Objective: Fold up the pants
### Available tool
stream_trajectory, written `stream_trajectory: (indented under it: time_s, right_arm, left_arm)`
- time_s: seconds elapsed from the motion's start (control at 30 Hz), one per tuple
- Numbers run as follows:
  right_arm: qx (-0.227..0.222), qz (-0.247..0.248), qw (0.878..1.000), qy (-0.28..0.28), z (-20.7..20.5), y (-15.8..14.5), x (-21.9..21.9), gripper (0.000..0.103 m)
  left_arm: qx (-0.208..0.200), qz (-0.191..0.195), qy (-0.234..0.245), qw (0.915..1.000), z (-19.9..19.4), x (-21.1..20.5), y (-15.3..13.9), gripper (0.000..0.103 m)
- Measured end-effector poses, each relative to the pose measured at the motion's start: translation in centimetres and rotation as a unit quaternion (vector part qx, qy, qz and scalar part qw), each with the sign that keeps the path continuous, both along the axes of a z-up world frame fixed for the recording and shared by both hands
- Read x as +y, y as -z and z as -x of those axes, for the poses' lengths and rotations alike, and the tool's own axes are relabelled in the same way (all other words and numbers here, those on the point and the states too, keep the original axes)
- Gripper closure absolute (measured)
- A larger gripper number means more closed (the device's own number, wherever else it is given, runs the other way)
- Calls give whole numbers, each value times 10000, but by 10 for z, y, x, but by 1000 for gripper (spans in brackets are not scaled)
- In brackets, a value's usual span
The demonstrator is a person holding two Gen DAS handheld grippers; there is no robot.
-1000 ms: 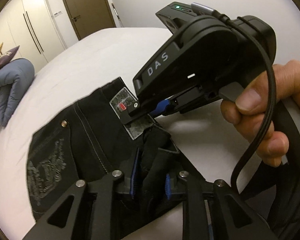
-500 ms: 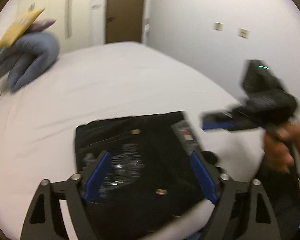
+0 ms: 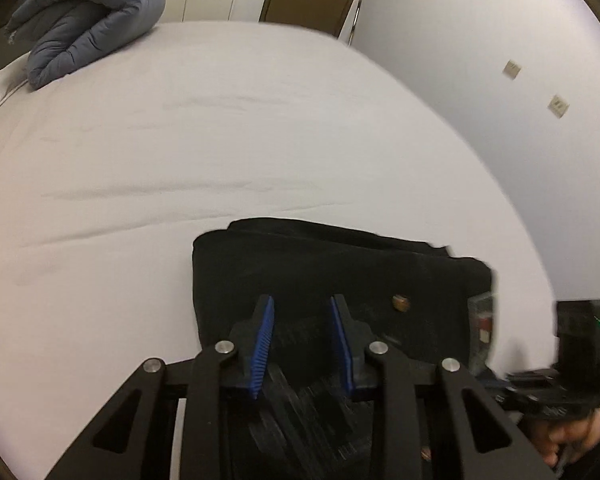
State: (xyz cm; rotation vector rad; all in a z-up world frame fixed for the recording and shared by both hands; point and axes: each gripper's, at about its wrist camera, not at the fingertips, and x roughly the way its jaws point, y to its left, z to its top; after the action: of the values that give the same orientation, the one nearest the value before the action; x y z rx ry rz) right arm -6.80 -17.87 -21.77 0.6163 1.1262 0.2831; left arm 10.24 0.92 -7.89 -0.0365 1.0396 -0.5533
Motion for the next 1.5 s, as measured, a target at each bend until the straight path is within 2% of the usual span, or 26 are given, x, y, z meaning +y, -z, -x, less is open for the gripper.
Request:
stream_trajectory:
  time_s: [0.07, 0.17, 0.37, 0.43, 0.57, 0.63, 0.67, 0.7, 0.8, 0.87, 0.9, 0.93, 0.97, 1.0, 1.03, 1.13, 1.17, 1.23, 1.3, 1.33, 1.37, 1.5]
  right_arm:
    - [-36, 50, 10000, 42, 2, 1, 3, 103]
    - [-57, 40, 9999, 123, 7, 1, -1, 103]
    - [-40, 62, 9998, 207, 14, 0, -1, 103]
    - [-4, 117, 9996, 245, 19, -15, 1, 100]
    - [-388, 21, 9991, 161, 41, -39, 3, 99]
    - [-170, 127, 9997, 91, 49, -27, 5, 99]
    - [57, 107, 9999, 51, 53, -9, 5, 99]
    - [-11, -18, 10000, 70, 56, -5, 4, 99]
    - [-149, -95, 9996, 201, 63, -24, 1, 99]
    - [-555, -97, 9981, 229, 67, -49, -5, 97]
    - [-749, -69, 9969, 235, 68, -59, -9, 93]
    - [-848, -41, 9961, 253, 67, -65, -14, 82]
    - [-892, 15, 9955, 326, 65, -69, -22, 73]
    - [-848, 85, 9951, 491, 60, -70, -32, 48]
    - [-837, 83, 9943, 662, 55, -70, -40, 34]
    - [-686, -87, 9952, 696, 34, -61, -55, 34]
    - [-471, -56, 9962, 728, 26, -53, -57, 34]
    - [-287, -344, 9968, 664, 11, -37, -58, 34]
    - [135, -367, 9963, 760, -5, -15, -56, 35]
    - [230, -420, 9953, 842, -9, -7, -58, 36]
    - [108, -543, 9949, 844, -11, -6, -58, 36]
    - [160, -525, 9966, 611, -26, -3, -44, 39]
  left_arm:
    - [17, -366, 103, 9993, 2, -6, 14, 82]
    - [-174, -528, 227, 9982, 36, -9, 12, 82]
    - [-488, -340, 299, 9978, 133, 15, 14, 81]
    - [-496, -303, 263, 9980, 149, 24, 10, 81]
    - [-383, -218, 276, 9986, 165, 37, 7, 81]
    - [-367, -212, 301, 9987, 166, 32, 10, 80]
    - [-308, -144, 273, 9991, 166, 33, 13, 80]
    - [-244, -80, 232, 9994, 166, 36, 13, 80]
    - [-183, 5, 297, 9994, 158, 44, 5, 78]
    - [-283, 147, 129, 9994, 156, 58, -11, 56]
    - [-474, 178, -77, 9987, 153, 68, -22, 32]
    - [-639, 194, -260, 9974, 147, 77, -30, 13]
    - [-779, 236, -420, 9958, 141, 85, -38, 7]
    - [-867, 302, -568, 9942, 132, 94, -46, 2]
    - [-877, 328, -645, 9935, 124, 100, -48, 2]
    - [-554, 369, -720, 9952, 88, 108, -42, 2]
    - [-172, 345, -636, 9972, 71, 105, -31, 2]
    - [351, 205, -452, 9982, 47, 90, -13, 5]
    - [742, 263, -55, 9969, 35, 75, 3, 5]
    - [871, 211, -2, 9960, 32, 72, 11, 7]
    - [1057, 69, 37, 9944, 28, 66, 21, 8]
    - [1155, 70, 111, 9932, 21, 53, 26, 11]
